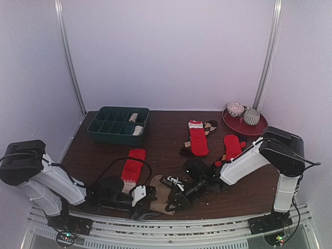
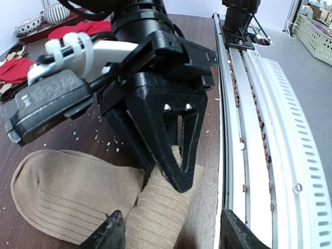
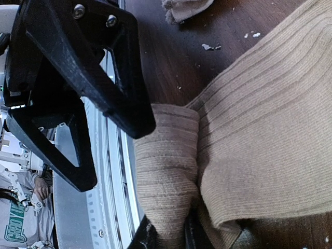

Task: Roll the socks
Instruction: Roll a pair of socks at the center of the board.

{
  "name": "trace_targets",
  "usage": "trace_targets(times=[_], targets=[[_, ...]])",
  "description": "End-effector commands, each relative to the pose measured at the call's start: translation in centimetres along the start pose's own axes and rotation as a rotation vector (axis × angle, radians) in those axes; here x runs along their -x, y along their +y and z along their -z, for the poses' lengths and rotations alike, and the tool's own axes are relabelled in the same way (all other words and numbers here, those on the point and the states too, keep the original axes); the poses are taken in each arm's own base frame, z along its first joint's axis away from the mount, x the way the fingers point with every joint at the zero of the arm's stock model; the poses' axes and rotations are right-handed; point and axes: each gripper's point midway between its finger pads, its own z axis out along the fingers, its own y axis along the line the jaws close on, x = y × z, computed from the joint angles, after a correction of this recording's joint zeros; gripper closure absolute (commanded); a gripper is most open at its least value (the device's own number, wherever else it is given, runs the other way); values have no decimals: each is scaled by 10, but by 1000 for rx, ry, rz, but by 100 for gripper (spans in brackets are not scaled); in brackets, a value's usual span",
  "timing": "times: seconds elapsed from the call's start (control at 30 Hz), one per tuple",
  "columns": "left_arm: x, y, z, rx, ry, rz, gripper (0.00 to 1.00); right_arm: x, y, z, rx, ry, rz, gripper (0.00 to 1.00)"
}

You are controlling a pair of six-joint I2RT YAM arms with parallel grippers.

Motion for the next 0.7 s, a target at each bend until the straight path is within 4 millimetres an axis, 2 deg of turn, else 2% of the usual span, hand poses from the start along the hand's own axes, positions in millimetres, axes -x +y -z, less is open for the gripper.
trace_targets(times=[0.0,0.2,0.37,0.5,0.67], targets=[[11,-2,-5,-15,-54,-30,39,-114,-74,7,-315,315,-281,90],[-10,6,-17,19,16,4,42,-117,-75,10,-326,325,-279,90],[-12,4,-20,7,16,24,51,-117,-76,11,-335,333,-272,90],[-11,6,-21,14,22,31,65,-115,-77,10,-340,332,-271,90],[-17,3,-26,-9,44,51,91,-112,-78,10,-349,324,-267,89]])
